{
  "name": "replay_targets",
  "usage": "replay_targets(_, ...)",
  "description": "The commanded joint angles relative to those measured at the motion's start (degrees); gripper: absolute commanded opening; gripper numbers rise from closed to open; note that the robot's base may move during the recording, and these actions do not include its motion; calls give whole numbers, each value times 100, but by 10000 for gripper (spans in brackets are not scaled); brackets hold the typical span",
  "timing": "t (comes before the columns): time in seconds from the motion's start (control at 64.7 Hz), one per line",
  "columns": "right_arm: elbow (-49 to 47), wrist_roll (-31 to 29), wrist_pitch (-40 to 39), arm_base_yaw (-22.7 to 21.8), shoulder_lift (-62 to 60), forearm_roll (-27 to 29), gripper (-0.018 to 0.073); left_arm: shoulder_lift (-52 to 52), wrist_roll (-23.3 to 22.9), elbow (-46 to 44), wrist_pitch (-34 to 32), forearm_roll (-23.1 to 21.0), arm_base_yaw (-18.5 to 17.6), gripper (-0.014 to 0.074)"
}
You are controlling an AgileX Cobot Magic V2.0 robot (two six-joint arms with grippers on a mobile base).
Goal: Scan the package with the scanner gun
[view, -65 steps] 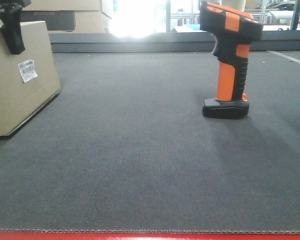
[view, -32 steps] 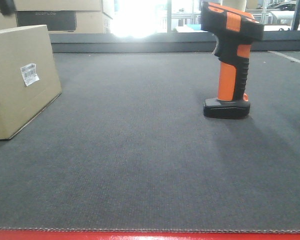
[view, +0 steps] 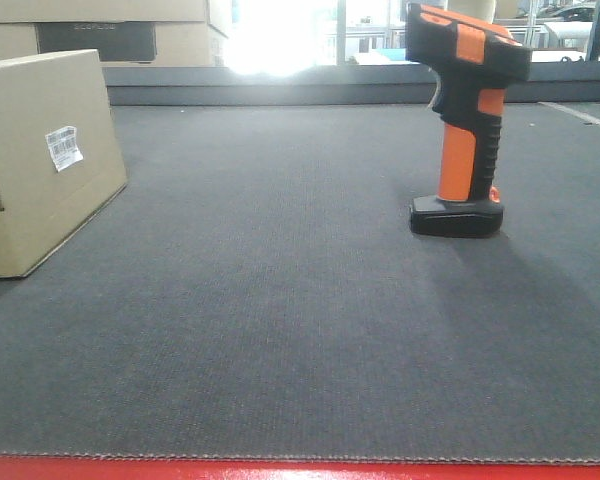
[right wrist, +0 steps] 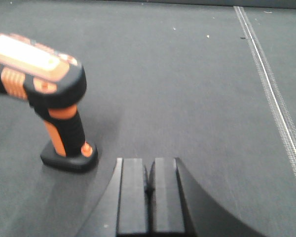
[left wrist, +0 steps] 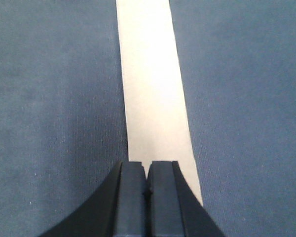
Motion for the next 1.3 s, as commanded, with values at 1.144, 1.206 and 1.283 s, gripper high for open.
replay_targets(1.144,926,-10,-75,-24,-3006,-83,-153,-5669,-28,5291,-4313,-23,-26,-111)
replay_targets(1.206,926,-10,-75,-24,-3006,-83,-153,-5669,-28,5291,-4313,-23,-26,-111)
replay_targets(1.283,926,-10,-75,-24,-3006,-83,-153,-5669,-28,5291,-4313,-23,-26,-111)
